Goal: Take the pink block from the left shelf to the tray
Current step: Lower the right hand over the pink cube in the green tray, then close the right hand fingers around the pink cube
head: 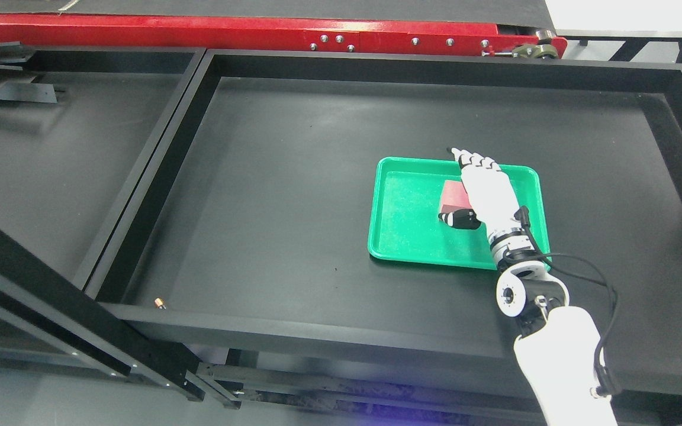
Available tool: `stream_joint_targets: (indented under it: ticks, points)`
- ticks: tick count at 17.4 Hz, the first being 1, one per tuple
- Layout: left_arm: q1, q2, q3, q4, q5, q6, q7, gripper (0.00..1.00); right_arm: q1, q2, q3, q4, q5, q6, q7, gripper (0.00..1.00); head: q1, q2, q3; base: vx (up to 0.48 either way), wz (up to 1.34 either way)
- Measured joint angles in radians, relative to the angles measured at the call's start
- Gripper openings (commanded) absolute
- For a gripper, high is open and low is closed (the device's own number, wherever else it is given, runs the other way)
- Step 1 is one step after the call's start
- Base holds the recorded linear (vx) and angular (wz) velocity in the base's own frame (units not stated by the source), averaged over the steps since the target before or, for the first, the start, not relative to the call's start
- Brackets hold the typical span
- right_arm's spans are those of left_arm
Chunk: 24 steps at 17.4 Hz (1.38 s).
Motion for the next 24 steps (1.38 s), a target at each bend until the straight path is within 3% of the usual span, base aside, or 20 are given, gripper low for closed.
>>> stream_joint_targets:
  ticks: [21, 24]
  points:
    - [0.000, 0.000, 0.000, 0.000, 0.000, 0.000, 0.000, 1.00, 0.000, 0.000, 0.009, 0.156, -0.002, -0.007, 0.041, 0.97, 0.0000, 0.000, 0.000, 0.057, -0.01]
    - [0.000, 0.000, 0.000, 0.000, 0.000, 0.000, 0.000, 1.00, 0.000, 0.000, 0.008, 0.164, -0.002, -0.001, 0.053, 0.78, 0.0000, 0.000, 0.000, 0.000, 0.00]
